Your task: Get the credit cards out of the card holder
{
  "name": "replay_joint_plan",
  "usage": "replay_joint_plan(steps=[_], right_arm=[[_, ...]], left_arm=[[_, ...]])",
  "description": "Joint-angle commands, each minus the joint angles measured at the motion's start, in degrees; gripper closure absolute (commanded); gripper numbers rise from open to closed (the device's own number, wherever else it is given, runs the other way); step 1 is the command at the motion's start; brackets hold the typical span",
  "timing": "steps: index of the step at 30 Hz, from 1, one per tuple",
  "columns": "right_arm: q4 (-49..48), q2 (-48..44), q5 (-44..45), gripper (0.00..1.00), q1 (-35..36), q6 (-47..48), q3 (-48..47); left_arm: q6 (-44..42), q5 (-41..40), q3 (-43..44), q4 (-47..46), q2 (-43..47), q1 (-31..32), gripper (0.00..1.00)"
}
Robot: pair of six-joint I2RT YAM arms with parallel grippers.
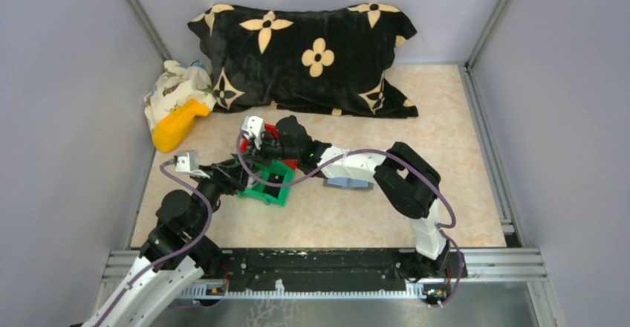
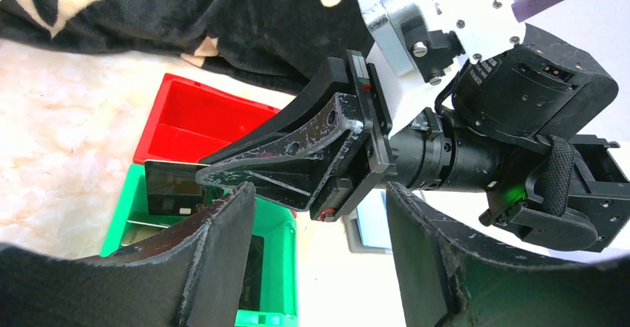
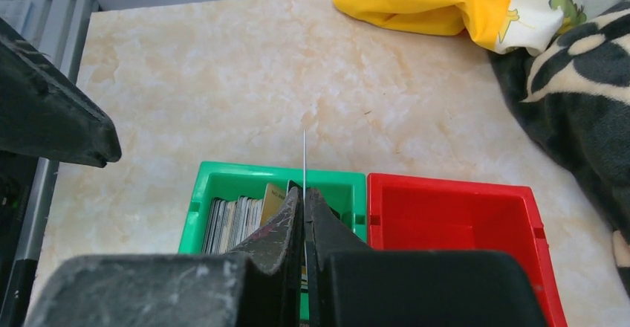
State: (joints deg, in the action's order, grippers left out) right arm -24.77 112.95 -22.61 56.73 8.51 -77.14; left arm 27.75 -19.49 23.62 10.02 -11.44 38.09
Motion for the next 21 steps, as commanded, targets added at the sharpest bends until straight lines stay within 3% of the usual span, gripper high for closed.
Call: replay_joint_plan(steps=[1,21], right_arm=[[-1.1,0.6,-0.9,1.00,-0.3,1.1,-3.7],[-8.9,9.2,-1.5,1.00,-0.3,-4.5,-3.1]], left_arm=[[-0.2,-0.6,0.8,1.0,0.9,-0.1,0.29],[-0.2,0.0,-0.9,-1.3,-1.6,-0.1,0.26]])
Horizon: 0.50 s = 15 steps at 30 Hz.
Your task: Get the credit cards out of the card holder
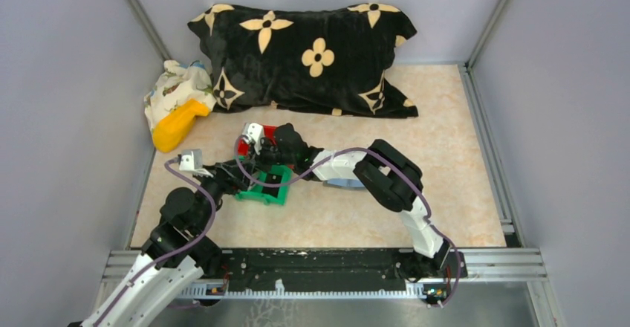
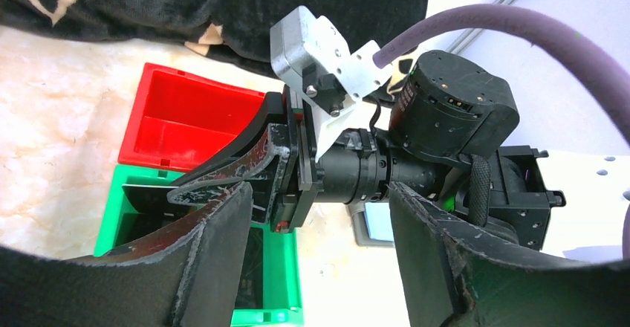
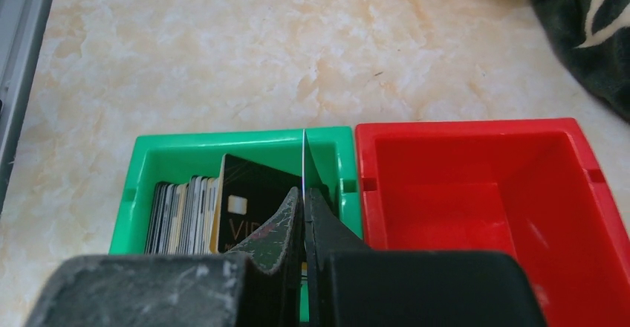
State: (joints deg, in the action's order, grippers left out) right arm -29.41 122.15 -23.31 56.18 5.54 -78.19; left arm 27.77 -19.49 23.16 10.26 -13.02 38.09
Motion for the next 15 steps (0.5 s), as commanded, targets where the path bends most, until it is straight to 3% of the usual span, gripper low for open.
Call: replay_joint_plan(steps=[1,7,11,15], right_arm=[[-4.3,-0.1,-0.6,1.00,0.2,-1.5,-1.9],[-4.9,-0.3,-0.2,1.00,0.2,-1.8,-1.6],[-5.3,-1.0,0.2,0.81,0.2,-1.8,-1.2],[-5.5,-2.2,-0.4,0.77,0.2,-1.8,-0.3]], left_arm=[[-0.2,0.1,-0.6,-1.7,-0.1,-0.1,0.27],[0.0,0.9,-0.6,-2.4,-1.2,-0.1,0.26],[0.2,1.0,-0.8,-2.5,-1.4,-0.1,0.26],[0.4,1.0,-1.0,-2.7,-1.5,-0.2,0.26]])
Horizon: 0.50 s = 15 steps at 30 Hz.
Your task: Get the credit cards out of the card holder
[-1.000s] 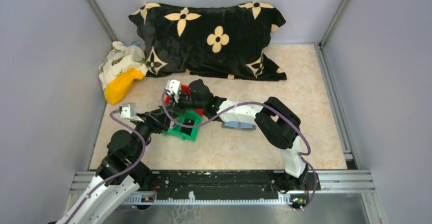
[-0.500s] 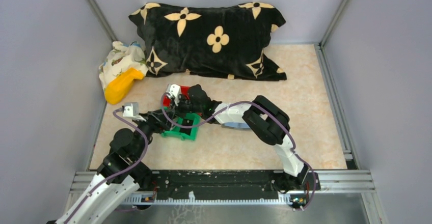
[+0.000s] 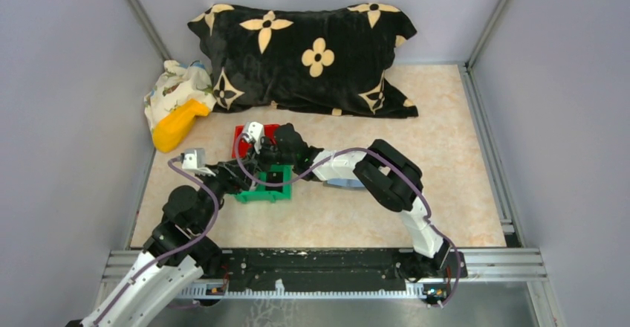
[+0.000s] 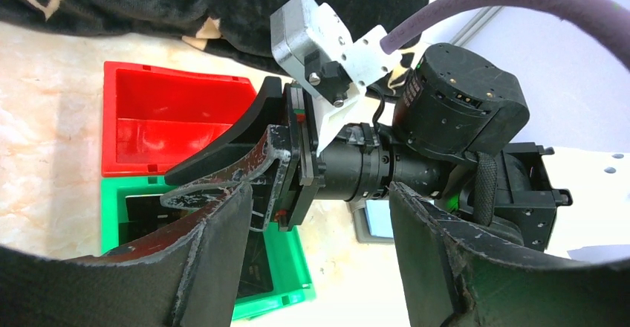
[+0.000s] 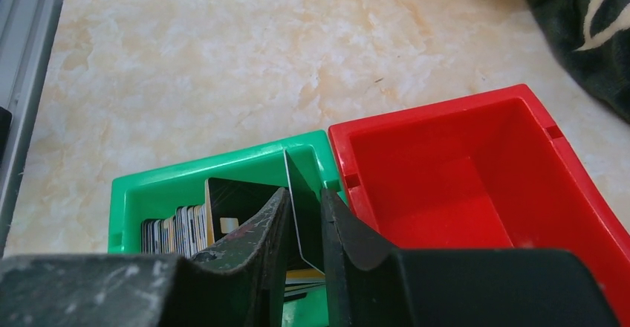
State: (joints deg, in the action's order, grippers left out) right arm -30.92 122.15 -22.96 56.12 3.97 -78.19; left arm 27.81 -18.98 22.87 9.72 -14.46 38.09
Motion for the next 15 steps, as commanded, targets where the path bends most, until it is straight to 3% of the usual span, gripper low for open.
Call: replay_joint_plan(steps=[1,8,15], right_arm=[[-4.2,-2.6,-1.1,0.77,0.3,-0.4,0.2],[-6.4,-7.4,-2.3,0.72,0.3,-1.4,4.4],[-9.4,-12.3,-3.7,0.72,0.3,-3.4,7.6]], left_arm=[[0.3,0.5,-0.8,-2.3,-0.2,-0.1,0.26],[0.6,1.0,-1.7,-3.4,-0.9,-0.1,0.26],[0.7,1.6,-2.2,-4.9,-2.1,-0.1,0.26]])
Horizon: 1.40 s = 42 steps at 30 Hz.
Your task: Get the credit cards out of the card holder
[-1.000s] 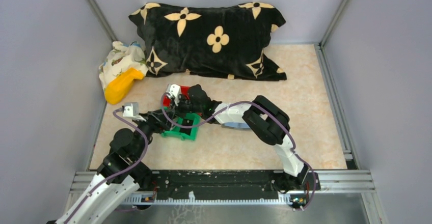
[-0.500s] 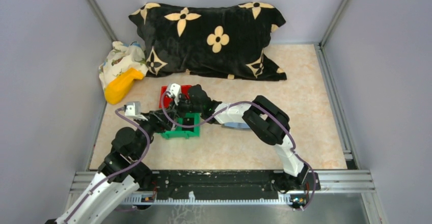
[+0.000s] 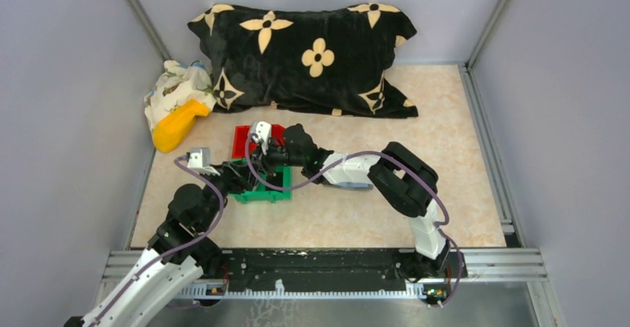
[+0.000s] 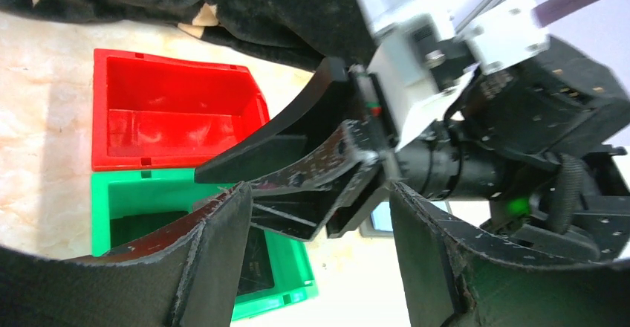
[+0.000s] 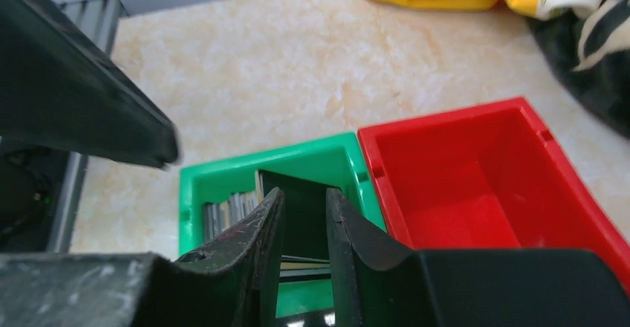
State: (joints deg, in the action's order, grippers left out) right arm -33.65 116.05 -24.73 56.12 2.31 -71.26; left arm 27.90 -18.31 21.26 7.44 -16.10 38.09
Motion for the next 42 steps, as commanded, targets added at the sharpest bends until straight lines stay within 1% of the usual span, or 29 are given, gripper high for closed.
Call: replay_joint_plan(steps=[1,2,3,5,6,8,11,12,13,14,15,18,19,21,22,23,24,26,27,29,30,33,36,40,42], right_arm=[[-6.8,-6.6,-1.9,0.74,0.3,-2.1,0.8],[-6.9,-6.8,-1.8,0.76,0.3,-2.5,0.7],[-7.0,-6.8,-1.9,0.81,0.3,-3.4,0.4],[-5.4,-6.2,-2.1,0.97,0.3,-4.8,-1.1],[-4.4,-5.8,-2.3,1.00,0.3,-5.6,-2.0],[-4.0,-5.0,-1.1,1.00,0.2,-7.7,-2.6],[-10.8,-6.6,0.8,1.00,-2.2,-15.1,1.5],[-13.1,-7.7,1.7,1.00,-3.6,-18.0,3.8],[-14.7,-9.5,4.0,1.00,-5.5,-20.0,7.1],[-14.7,-11.7,6.4,1.00,-6.5,-20.4,9.2],[-13.0,-14.0,10.6,1.00,-7.0,-19.1,11.0],[-0.3,-20.6,23.9,1.00,-7.5,-13.5,13.6],[3.3,-23.7,27.5,0.95,-7.6,-12.7,13.9],[10.3,-26.9,33.7,0.67,-7.8,-11.6,14.6],[13.7,-28.1,36.4,0.57,-7.8,-11.3,14.9],[16.9,-29.3,38.9,0.51,-7.8,-11.3,15.2],[19.8,-30.3,41.2,0.48,-7.8,-11.3,15.5],[25.0,-32.2,46.5,0.46,-7.9,-12.7,16.7],[27.1,-33.4,49.3,0.46,-7.9,-13.6,17.8],[30.0,-36.8,53.9,0.46,-8.0,-16.6,20.8],[30.8,-38.6,54.5,0.46,-8.7,-18.6,22.9],[33.4,-43.9,50.2,0.47,-13.0,-25.4,29.5],[35.2,-49.3,50.5,0.52,-15.1,-28.9,34.6],[36.5,-54.0,47.1,0.55,-17.3,-31.5,39.4],[37.3,-54.7,46.8,0.60,-17.6,-32.6,40.9]], left_arm=[[0.6,1.0,-0.7,-2.8,-0.7,-0.1,0.26],[0.6,1.2,-0.8,-3.0,-0.9,-0.1,0.26],[0.6,1.3,-0.8,-3.1,-1.0,-0.1,0.26],[0.8,1.3,-0.8,-3.2,-1.0,-0.1,0.26],[0.8,1.3,-0.8,-3.2,-1.0,-0.1,0.26],[0.9,1.1,-0.7,-3.0,-0.6,-0.1,0.26],[0.2,1.9,-0.3,-3.3,-0.8,-0.1,0.25],[-0.2,2.3,-0.1,-3.7,-1.1,-0.1,0.23],[-0.7,3.0,-0.1,-4.6,-1.5,-0.1,0.19],[-1.1,3.6,-0.1,-5.6,-2.5,-0.1,0.16],[-1.4,4.4,0.1,-6.5,-3.7,-0.1,0.13],[-2.8,10.6,0.5,-10.8,-9.9,-0.1,0.08],[-2.6,13.1,0.5,-13.0,-12.6,-0.1,0.07],[-0.3,15.7,0.9,-17.1,-18.5,0.0,0.05],[0.5,16.7,0.9,-19.0,-21.7,0.0,0.04],[1.2,17.1,1.0,-20.9,-24.4,0.2,0.03],[2.1,16.9,1.4,-22.2,-27.2,0.3,0.03],[3.8,16.8,3.0,-23.4,-33.7,0.6,0.01],[4.5,17.0,4.0,-24.0,-36.5,0.8,0.03],[5.6,17.3,6.7,-24.1,-41.8,2.1,0.13],[5.8,16.8,7.9,-24.1,-44.5,3.3,0.17],[5.9,15.5,12.3,-23.6,-51.6,6.7,0.23],[4.6,15.1,16.8,-23.8,-57.8,10.0,0.29],[4.9,18.9,20.2,-26.2,-65.1,10.7,0.36],[5.0,19.9,22.0,-26.5,-68.9,10.7,0.40]])
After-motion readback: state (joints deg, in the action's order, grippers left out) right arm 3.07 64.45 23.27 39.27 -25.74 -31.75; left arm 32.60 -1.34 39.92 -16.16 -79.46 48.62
